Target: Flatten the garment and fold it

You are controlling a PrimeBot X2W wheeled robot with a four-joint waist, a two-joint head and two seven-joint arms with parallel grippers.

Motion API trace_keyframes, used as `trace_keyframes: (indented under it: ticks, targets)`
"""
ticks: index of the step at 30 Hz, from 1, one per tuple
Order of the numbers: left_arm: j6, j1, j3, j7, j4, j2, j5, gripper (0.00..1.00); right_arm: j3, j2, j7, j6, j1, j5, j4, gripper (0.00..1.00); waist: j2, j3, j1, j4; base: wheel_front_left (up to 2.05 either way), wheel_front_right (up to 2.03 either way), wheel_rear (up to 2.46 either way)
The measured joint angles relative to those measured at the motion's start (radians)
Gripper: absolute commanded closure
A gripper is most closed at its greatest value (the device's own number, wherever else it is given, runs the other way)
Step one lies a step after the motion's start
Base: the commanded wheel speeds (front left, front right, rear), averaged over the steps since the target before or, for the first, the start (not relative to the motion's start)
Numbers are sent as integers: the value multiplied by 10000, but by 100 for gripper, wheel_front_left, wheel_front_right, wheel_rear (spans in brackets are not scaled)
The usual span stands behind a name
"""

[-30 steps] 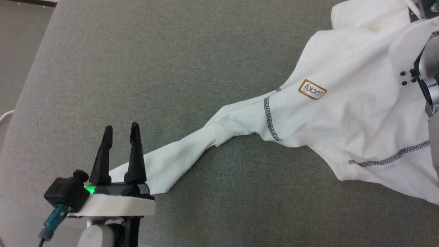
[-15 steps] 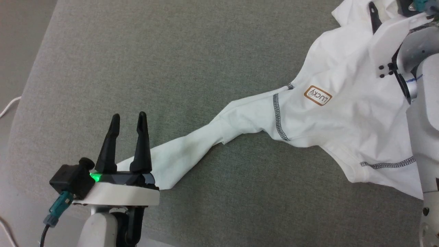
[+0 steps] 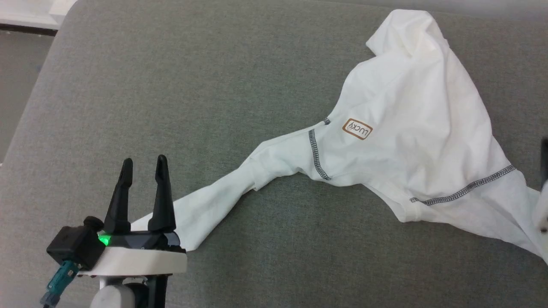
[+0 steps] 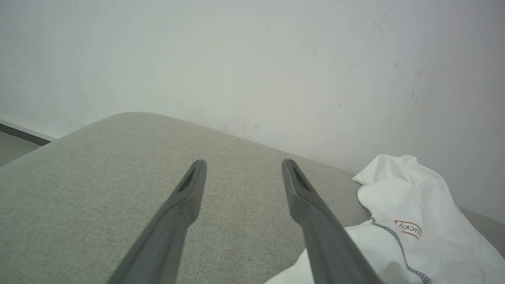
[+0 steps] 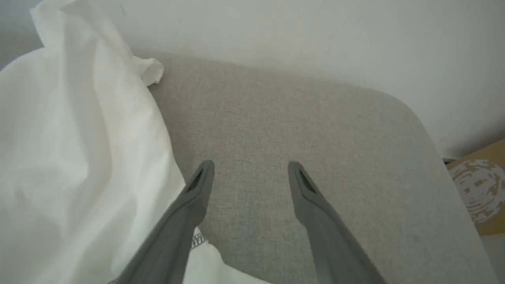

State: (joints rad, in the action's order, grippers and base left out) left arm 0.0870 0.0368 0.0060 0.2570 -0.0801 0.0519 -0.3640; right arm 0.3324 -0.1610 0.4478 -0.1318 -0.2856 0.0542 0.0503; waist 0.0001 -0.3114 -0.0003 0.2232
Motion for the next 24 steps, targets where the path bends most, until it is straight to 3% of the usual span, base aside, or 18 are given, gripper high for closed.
trace_keyframes:
  ticks: [4, 7, 10, 16, 17, 18, 19, 20, 24]
  targets:
    - [0, -123, 130, 0, -140, 0, 58, 0, 834, 719, 677, 2, 2272, -518, 1618, 0, 0, 61, 0, -273, 0, 0, 0]
    - [2, -205, 244, 0, -182, 0, 119, 0, 1085, 955, 815, 2, 3227, -642, 2057, 0, 0, 47, 0, -442, 0, 0, 0]
    - [8, -219, 280, 0, -222, 0, 155, 0, 1195, 1035, 780, 2, 3691, -635, 1875, 0, 0, -28, 1, -553, 0, 0, 0]
    - [94, -198, 272, 0, -240, 0, 221, 0, 1515, 1045, 529, 0, 3462, -527, 314, 0, 0, -255, 1, -558, 0, 0, 0]
    - [104, -190, 280, 0, -249, 2, 230, 0, 1534, 1032, 520, 0, 3345, -449, 125, 25, 0, -294, 0, -546, 0, 0, 0]
    - [105, -182, 284, 0, -253, 2, 232, 0, 1616, 1032, 464, -2, 3180, -462, -59, 60, -1, -337, 0, -533, 0, 0, 0]
    - [132, -180, 286, 0, -257, 0, 232, 0, 1712, 1030, 385, -12, 3000, -460, -226, 84, -1, -377, 0, -521, 0, 0, 0]
    - [171, -179, 290, 0, -257, 0, 232, 0, 1762, 1020, 293, -12, 2849, -376, -349, 100, 0, -416, 0, -505, 0, 0, 0]
    - [176, -164, 339, 0, -253, 0, 230, 0, 1919, 1001, 6, 4, 2306, -259, -596, 100, 0, -522, 3, -446, 0, 0, 0]
